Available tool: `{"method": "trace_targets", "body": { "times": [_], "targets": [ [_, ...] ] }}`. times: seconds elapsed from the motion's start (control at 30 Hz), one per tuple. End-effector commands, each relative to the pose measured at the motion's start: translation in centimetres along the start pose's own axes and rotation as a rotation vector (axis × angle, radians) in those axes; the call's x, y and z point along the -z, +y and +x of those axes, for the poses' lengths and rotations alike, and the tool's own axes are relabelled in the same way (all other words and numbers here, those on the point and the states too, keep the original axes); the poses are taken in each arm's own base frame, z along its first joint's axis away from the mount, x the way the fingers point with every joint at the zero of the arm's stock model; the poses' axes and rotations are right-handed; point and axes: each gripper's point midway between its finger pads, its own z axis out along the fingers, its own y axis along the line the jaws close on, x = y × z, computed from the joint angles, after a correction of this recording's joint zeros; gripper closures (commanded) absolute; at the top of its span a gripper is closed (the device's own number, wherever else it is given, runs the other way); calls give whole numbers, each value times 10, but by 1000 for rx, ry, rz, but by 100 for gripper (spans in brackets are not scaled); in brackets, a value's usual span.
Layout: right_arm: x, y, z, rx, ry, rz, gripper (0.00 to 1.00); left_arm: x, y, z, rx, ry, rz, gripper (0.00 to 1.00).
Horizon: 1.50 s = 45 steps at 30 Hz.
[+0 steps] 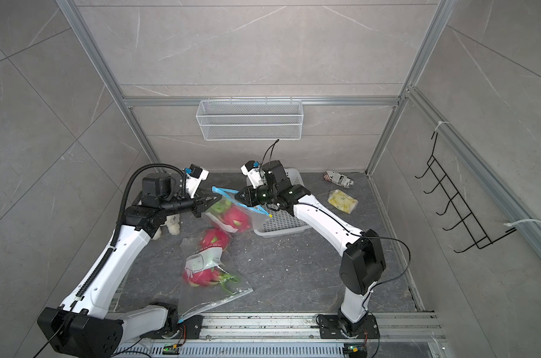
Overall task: Open the zip-top bag and take out the dragon fruit
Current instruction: Open the zipper of the food storage bag at the center of the board, then pick up the dragon fruit from the zipper food storage bag.
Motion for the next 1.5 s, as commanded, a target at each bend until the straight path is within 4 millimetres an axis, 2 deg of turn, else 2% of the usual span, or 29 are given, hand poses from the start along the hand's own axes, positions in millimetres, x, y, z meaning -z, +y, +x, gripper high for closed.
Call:
{"method": "trace_targets", "body": {
  "times": [0.0, 0.13, 0.23, 0.43, 0.63, 0.83, 1.17, 1.33, 1.47],
  "targets": [
    [-11, -10, 11, -22, 36, 16, 90, 13, -20, -21, -74, -73, 51, 100],
    [-15, -12, 19, -4, 62, 39, 96, 12, -19, -23, -72, -78, 50, 100],
    [-16, 0, 25, 33, 79, 11, 97, 11, -14, -26, -61, -86, 24, 100],
    [-18, 23, 37, 137, 101, 37, 89, 8, 1, -36, 5, -107, -33, 100],
    [-26, 23, 30, 167, 78, 85, 85, 4, 1, -35, 34, -106, -16, 100],
    [-16, 48, 22, 194, 67, 37, 85, 7, 1, -31, 28, -96, -36, 100],
    [-19, 65, 40, 145, 137, -45, 88, 6, 5, -28, 31, -85, -55, 100],
    [-28, 40, 42, 148, 153, 74, 87, 7, -1, -27, 25, -94, -24, 100],
    [-40, 28, 34, 167, 139, 127, 84, 8, -5, -29, 16, -97, -13, 100]
  ]
}}
